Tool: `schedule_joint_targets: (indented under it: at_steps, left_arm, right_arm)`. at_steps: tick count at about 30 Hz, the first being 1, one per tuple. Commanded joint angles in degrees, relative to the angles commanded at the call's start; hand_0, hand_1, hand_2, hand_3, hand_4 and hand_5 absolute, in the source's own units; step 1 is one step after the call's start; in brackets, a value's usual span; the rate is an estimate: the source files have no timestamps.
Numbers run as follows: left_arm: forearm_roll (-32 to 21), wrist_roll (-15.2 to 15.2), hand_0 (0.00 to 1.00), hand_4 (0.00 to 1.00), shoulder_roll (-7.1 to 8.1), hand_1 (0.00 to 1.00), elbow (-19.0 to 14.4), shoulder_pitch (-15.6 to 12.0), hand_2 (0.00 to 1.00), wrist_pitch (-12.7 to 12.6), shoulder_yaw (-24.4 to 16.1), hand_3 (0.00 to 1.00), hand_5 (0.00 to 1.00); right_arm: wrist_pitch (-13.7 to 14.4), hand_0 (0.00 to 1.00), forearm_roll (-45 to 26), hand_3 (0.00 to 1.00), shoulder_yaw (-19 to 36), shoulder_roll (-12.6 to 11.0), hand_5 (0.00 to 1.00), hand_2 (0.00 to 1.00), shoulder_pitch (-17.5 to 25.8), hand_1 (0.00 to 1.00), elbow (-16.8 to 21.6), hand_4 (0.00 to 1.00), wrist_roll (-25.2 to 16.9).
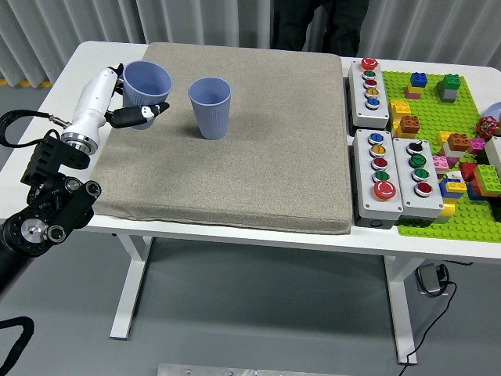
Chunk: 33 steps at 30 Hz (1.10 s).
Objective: Pick cup pour cup place
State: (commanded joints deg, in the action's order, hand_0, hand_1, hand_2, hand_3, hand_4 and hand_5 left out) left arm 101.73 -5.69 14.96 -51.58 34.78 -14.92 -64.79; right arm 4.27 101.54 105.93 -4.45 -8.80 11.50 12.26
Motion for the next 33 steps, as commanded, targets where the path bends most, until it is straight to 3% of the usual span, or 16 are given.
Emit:
schedule_joint_targets:
  at_steps: [14,27,33]
  left_arm:
    - [6.4,1.9,0.486,0.878,1.14,0.468,1.3,5.8,0.527,3.2,3.7,0.572,0.235]
    - [11.1,2.6,0.483,0.871,1.6,0.471,3.3,9.3,0.525,3.0,6.3,0.573,0.231]
    - [13.0,3.3,0.482,0.869,1.99,0.471,5.7,11.5,0.523,3.0,9.9,0.572,0.23]
  right_arm:
    - [0.1,0.7,-0.6,0.639,-0.3,-0.2,0.347,0.679,-0.4,0.71,0.0,0.082,0.0]
    - [0.1,0.7,-0.8,0.64,-0.5,-0.3,0.348,0.679,-0.8,0.71,-0.1,0.083,-0.1]
    - [0.1,0.7,-0.8,0.64,-0.5,-0.4,0.348,0.679,-0.8,0.71,-0.1,0.084,-0.1]
